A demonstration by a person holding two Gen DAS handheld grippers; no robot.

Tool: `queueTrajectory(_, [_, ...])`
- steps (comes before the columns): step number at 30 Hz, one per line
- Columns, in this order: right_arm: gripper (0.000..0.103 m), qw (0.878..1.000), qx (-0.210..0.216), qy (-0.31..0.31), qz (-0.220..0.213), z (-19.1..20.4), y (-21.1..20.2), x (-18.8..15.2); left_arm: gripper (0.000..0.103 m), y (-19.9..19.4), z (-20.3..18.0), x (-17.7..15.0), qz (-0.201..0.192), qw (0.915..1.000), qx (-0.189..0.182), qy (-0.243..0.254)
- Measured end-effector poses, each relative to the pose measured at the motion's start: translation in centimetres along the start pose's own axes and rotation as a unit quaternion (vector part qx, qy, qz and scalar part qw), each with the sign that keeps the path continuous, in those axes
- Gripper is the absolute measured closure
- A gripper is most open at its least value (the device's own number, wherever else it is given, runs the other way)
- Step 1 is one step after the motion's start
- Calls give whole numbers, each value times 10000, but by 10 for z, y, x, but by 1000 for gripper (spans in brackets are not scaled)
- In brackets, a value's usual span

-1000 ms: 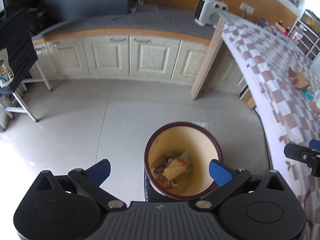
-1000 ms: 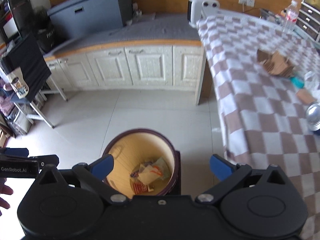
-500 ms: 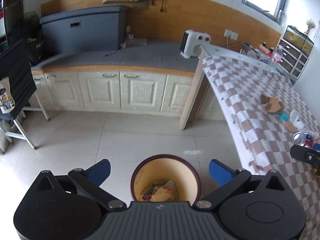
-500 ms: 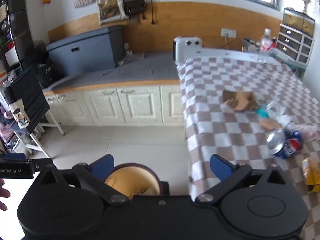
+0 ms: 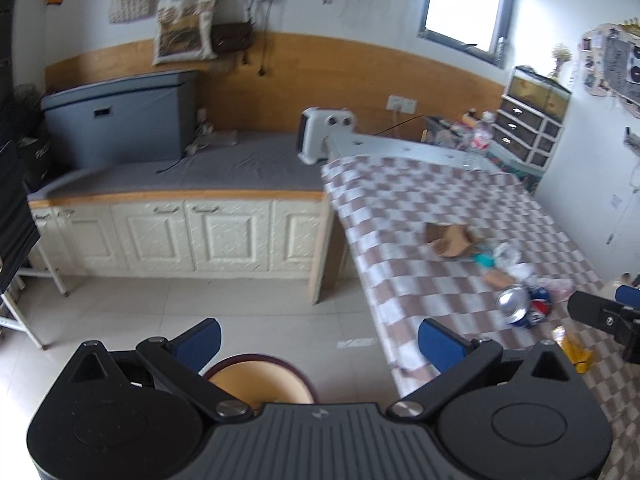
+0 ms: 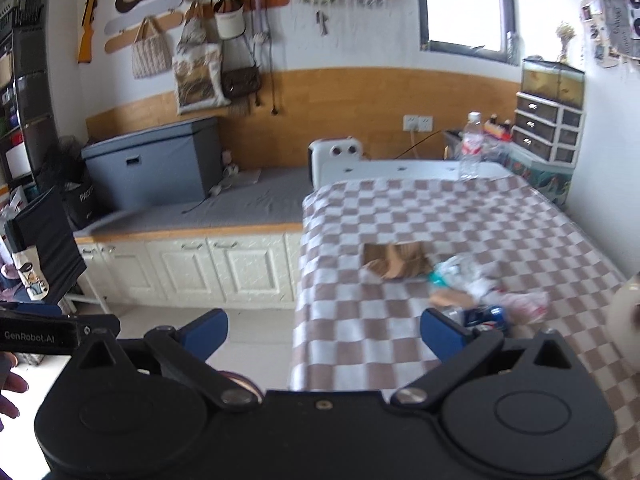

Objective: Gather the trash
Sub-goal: 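Move both open tools back toward the Pepsi can and yellow box on the table, then close the left tool on the blue Pepsi can while the right tool grasps the yellow box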

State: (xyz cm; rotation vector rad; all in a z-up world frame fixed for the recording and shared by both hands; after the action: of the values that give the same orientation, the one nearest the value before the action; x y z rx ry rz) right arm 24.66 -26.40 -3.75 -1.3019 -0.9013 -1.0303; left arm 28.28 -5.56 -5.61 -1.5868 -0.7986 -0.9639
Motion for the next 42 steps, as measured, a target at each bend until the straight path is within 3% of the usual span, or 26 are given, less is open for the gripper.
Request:
queueTrajectory(14, [0, 9994, -175, 68, -301, -112, -51, -4, 0, -16, -125, -9, -222, 9989, -348, 237])
queueTrajectory(23, [0, 9985, -433, 217, -242, -182, -63, -17, 0, -6, -189, -11, -210, 9963, -721, 409])
queueTrajectory(28, [0, 9981, -543, 243, -127, -211, -58, -28, 0, 17, -218, -8, -152, 9937, -1000, 481])
queueTrajectory(35, [0, 9970, -621, 412, 212, -244, -35, -49, 0, 71, -262, -5, 101, 9841, -1730, 394])
queueTrajectory(39, [1, 9961, -606, 496, 411, -255, -20, -61, 0, 110, -280, -12, 331, 9818, -1833, 363])
queueTrajectory(42, [9, 9954, -523, 602, 526, -262, -11, -68, 0, 139, -287, -17, 456, 9801, -1888, 403])
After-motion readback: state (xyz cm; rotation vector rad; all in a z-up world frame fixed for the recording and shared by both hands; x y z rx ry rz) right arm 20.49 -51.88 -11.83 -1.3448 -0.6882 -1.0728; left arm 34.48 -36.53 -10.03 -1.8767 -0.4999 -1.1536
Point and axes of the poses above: each gripper's, at about its wrist camera, not at the fingertips, and y roughly the way its jaws point, z to its left, x to its top, the point moved 6 cm from there along y, roughly the way its jaws point, and after that the axes turned 13 degrees about -z, right-handed, at the moved point
